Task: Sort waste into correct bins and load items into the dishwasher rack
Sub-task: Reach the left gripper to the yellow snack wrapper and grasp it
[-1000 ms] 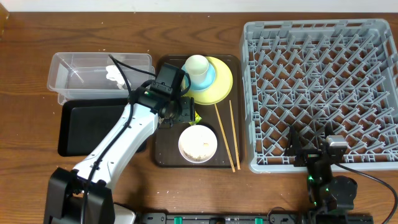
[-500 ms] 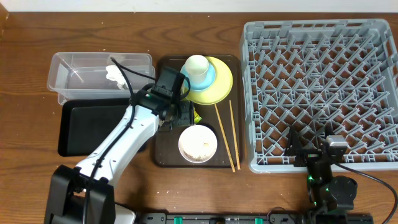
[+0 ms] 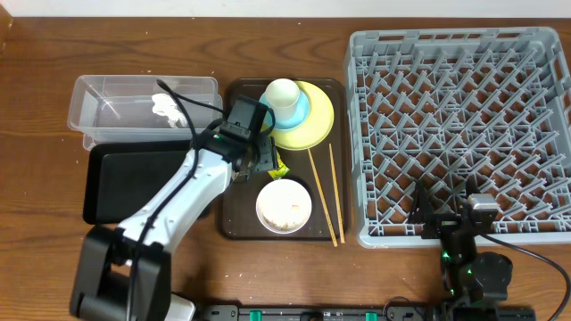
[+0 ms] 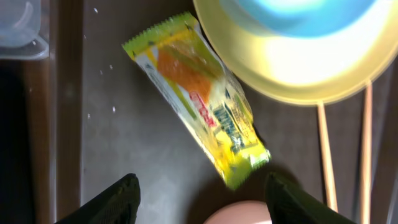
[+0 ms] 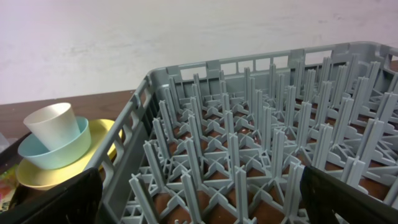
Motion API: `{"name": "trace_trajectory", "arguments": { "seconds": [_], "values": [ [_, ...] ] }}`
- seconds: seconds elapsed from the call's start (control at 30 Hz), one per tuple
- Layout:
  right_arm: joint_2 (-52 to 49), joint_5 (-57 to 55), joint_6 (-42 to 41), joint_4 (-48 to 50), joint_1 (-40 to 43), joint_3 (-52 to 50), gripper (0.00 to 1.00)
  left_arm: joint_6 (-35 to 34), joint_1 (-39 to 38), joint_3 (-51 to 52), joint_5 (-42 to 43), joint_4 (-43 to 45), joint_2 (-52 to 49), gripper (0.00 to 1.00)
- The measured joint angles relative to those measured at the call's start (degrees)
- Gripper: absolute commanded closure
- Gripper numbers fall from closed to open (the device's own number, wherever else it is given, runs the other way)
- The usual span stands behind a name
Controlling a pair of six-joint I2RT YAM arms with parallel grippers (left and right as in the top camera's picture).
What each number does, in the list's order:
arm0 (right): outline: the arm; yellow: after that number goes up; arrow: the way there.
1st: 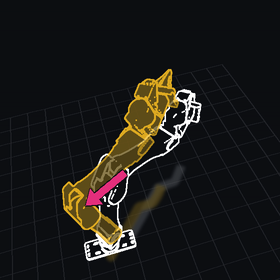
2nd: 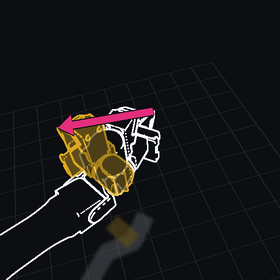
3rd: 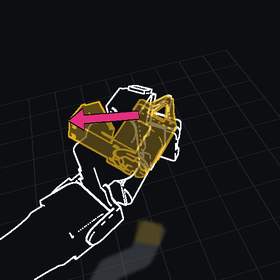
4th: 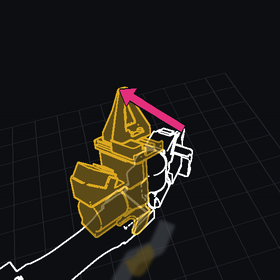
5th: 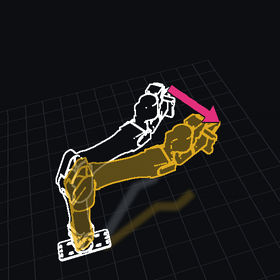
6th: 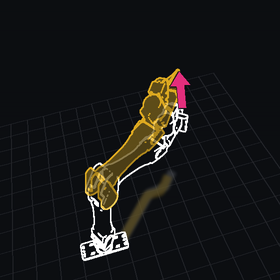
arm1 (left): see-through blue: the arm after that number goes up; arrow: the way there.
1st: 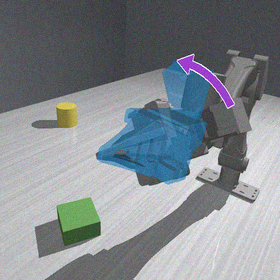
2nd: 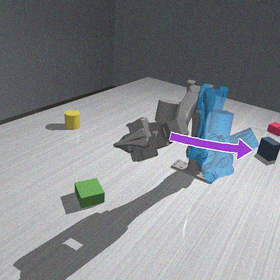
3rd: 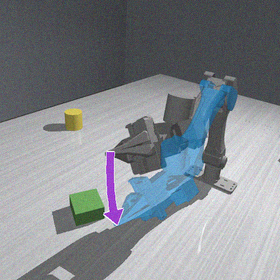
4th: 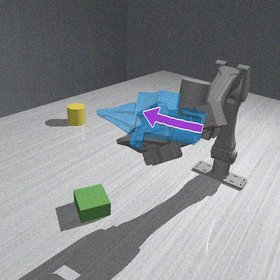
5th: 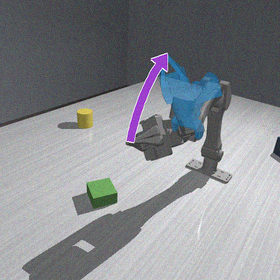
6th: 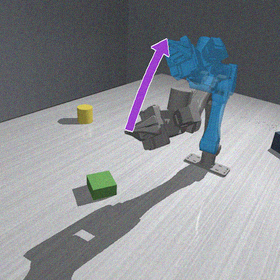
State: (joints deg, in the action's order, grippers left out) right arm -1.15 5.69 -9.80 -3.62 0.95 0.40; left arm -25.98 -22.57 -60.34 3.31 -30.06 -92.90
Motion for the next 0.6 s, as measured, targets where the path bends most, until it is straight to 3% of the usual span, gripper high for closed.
{"name": "trace_trajectory", "arguments": {
  "seconds": [0.43,0.57,0.6],
  "values": [
    [0.0,0.0,0.0,-0.02,0.0,0.0,0.01,-1.68,0.0,0.02,-2.01,9.79,-12.46,0.39],
    [0.0,0.0,0.0,-0.02,0.0,0.0,0.01,-2.43,0.0,0.0,-2.78,11.13,-13.25,0.77],
    [0.0,0.0,0.0,0.0,0.0,0.0,0.01,-2.36,0.02,0.0,-2.93,11.1,-13.31,0.81]
  ]
}}
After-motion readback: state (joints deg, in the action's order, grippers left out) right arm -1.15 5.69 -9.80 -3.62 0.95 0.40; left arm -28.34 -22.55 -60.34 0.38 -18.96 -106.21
